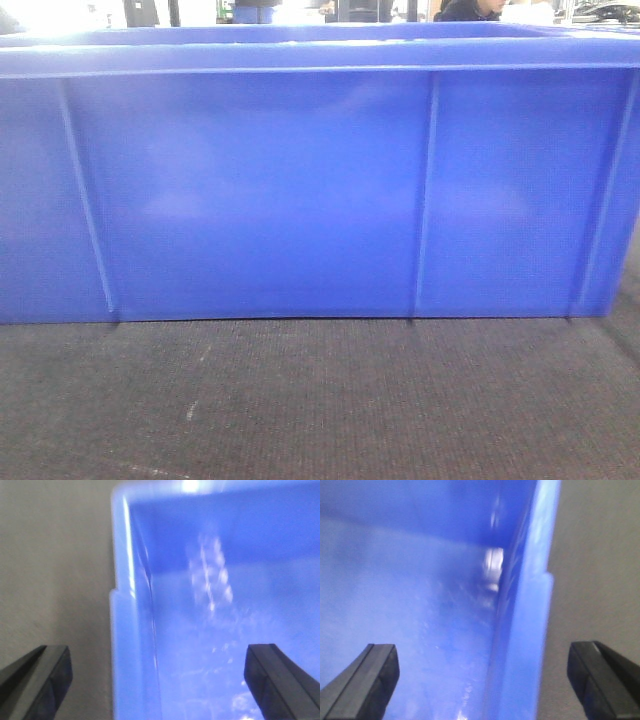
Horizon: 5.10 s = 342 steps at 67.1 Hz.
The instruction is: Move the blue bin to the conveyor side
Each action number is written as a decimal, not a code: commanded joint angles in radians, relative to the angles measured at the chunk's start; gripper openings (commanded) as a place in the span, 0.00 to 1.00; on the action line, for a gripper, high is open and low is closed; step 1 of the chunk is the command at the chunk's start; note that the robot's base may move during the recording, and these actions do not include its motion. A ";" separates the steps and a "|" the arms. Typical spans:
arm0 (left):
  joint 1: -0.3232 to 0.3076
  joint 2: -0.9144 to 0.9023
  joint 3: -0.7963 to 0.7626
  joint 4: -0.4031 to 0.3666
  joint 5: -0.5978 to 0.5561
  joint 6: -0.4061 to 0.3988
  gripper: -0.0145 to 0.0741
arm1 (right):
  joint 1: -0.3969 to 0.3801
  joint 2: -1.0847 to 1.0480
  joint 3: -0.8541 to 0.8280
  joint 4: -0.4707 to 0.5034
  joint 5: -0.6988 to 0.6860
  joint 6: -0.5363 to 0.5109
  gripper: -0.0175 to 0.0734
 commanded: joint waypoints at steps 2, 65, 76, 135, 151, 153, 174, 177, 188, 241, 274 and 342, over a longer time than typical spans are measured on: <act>-0.005 -0.116 0.038 0.018 -0.031 0.007 0.84 | 0.000 -0.090 -0.006 -0.003 0.006 -0.001 0.82; 0.050 -1.110 1.090 -0.001 -0.487 -0.002 0.16 | 0.000 -1.092 1.102 -0.003 -0.486 -0.001 0.12; 0.050 -1.247 1.184 -0.026 -0.539 -0.002 0.16 | 0.000 -1.293 1.217 -0.003 -0.545 -0.001 0.12; 0.050 -1.366 1.227 -0.028 -0.561 -0.002 0.16 | 0.000 -1.536 1.328 -0.005 -0.644 -0.001 0.12; 0.053 -1.366 1.227 -0.043 -0.561 -0.002 0.16 | 0.000 -1.536 1.328 -0.005 -0.644 -0.001 0.12; 0.057 -1.366 1.227 -0.054 -0.561 -0.002 0.16 | 0.000 -1.536 1.328 -0.005 -0.644 -0.001 0.12; 0.195 -1.499 1.434 -0.194 -0.751 0.182 0.16 | 0.000 -1.536 1.328 -0.005 -0.644 -0.001 0.12; 0.204 -1.499 1.486 -0.194 -0.798 0.182 0.16 | 0.000 -1.536 1.328 -0.005 -0.644 -0.001 0.12; 0.204 -1.499 1.605 -0.194 -0.913 0.182 0.16 | 0.000 -1.536 1.328 -0.005 -0.644 -0.001 0.12; 0.204 -1.499 1.626 -0.194 -0.959 0.182 0.16 | 0.000 -1.536 1.328 -0.005 -0.644 -0.001 0.12; 0.204 -1.499 1.626 -0.194 -0.959 0.182 0.16 | -0.050 -1.536 1.338 0.052 -0.705 -0.138 0.12; 0.204 -1.499 1.626 -0.194 -0.959 0.182 0.16 | -0.294 -1.584 1.684 0.145 -1.024 -0.194 0.12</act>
